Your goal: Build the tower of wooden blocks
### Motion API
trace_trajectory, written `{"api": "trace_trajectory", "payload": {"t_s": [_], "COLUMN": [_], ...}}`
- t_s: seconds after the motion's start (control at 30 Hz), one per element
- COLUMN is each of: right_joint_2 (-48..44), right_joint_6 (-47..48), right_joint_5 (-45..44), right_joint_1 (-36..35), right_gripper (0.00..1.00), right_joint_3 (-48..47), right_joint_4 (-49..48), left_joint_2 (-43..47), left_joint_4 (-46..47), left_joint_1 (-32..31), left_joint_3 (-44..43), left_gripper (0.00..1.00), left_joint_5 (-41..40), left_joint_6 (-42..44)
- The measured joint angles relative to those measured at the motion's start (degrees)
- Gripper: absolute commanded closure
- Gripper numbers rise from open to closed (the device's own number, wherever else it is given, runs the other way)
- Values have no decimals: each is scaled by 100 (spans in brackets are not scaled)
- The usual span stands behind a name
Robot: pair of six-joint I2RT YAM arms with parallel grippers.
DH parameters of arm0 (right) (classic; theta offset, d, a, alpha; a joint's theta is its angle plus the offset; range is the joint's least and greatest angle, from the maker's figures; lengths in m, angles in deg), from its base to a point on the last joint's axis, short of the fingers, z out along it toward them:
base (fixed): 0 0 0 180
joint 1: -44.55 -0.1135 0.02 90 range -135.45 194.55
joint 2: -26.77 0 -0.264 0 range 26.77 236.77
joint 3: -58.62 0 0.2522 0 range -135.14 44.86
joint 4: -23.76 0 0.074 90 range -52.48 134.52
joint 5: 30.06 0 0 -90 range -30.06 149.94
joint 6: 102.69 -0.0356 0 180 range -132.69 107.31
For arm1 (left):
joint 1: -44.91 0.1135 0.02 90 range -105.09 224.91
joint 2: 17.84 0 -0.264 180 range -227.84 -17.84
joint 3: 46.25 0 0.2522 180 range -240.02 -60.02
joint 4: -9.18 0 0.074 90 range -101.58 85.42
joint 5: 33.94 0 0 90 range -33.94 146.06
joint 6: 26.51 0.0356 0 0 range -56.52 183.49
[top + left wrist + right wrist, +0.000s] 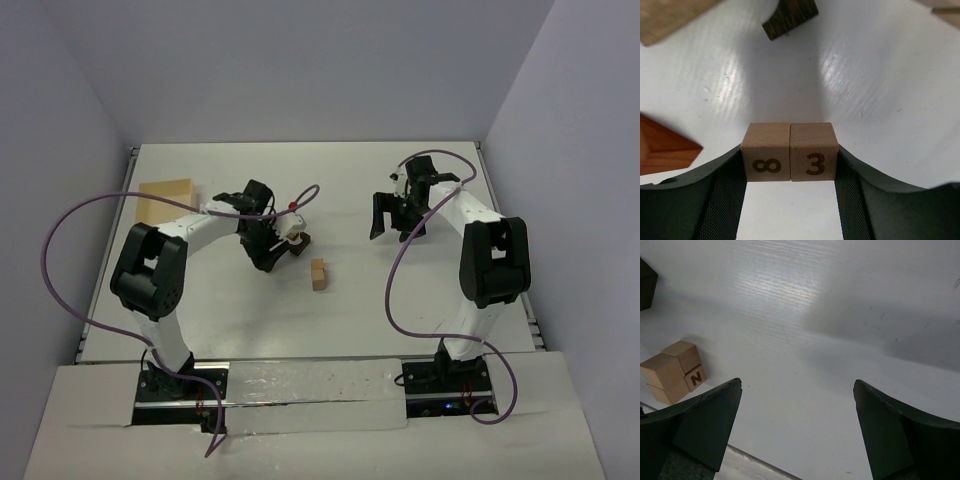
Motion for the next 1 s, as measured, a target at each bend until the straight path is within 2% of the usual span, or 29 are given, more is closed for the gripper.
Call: {"api": "trace_trajectory", "payload": {"t_s": [0.27, 0.43, 0.67, 1.0], "right_joint_2": [0, 0, 0, -19], "right_joint_6": [-2, -4, -2, -31], "right_joint_5": [1, 3, -2, -189], "right_joint_1": [0, 0, 0, 0], "right_gripper": [0, 0, 0, 0], "right_joint_3": [0, 0, 0, -4], "right_joint_4": [0, 0, 0, 9], "left_joint_2": [516, 865, 867, 434], "left_joint_4": [-644, -898, -1029, -1165], "left_joint_1": [-143, -694, -1364, -1527], "left_joint_3": [-888, -1133, -1162, -1408], "left_gripper": [67, 68, 70, 70], "left_joint_5": [302, 379, 483, 548], "left_joint_6": [133, 210, 266, 419]}}
